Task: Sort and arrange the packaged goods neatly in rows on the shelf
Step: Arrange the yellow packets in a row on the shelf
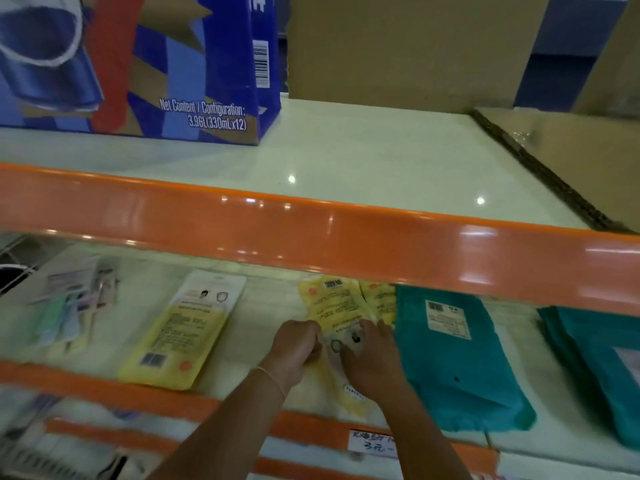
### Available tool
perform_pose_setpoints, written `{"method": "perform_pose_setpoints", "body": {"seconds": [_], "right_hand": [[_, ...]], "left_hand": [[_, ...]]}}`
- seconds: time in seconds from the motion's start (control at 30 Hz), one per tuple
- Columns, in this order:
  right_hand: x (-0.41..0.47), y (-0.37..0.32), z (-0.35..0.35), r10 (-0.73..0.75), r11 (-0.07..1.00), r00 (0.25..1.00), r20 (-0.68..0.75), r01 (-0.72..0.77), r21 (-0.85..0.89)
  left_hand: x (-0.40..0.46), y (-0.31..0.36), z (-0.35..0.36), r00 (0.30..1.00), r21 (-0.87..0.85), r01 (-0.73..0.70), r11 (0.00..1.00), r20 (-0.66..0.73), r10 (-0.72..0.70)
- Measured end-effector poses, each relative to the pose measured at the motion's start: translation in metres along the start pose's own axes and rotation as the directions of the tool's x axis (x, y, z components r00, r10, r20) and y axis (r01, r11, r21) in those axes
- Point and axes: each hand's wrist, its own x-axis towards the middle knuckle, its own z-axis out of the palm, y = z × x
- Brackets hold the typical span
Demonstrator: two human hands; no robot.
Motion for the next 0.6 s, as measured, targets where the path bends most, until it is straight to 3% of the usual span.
{"method": "perform_pose_setpoints", "body": {"seconds": [0.13, 0.23, 0.5, 0.6], "right_hand": [[-0.004, -0.008, -0.006, -0.032, 0.999, 0.999, 0.008, 0.031, 0.023], [-0.014, -0.016, -0.014, -0.059, 0.997, 0.998, 0.028, 0.057, 0.058], [-0.030, -0.022, -0.011, 0.021, 0.993, 1.000, 0.013, -0.023, 0.117], [-0.034, -0.020, -0.008, 0.081, 0.986, 0.996, -0.038, -0.074, 0.152]], "left_hand": [[-0.003, 0.004, 0.001, 0.994, -0.120, 0.103, 0.987, 0.033, -0.100], [-0.003, 0.007, 0.001, 0.994, -0.103, 0.109, 0.989, 0.036, -0.106], [0.001, 0.014, -0.017, 0.974, 0.072, 0.168, 0.983, 0.138, -0.177], [0.000, 0.015, -0.018, 0.963, 0.264, 0.119, 0.957, 0.203, -0.175]]}}
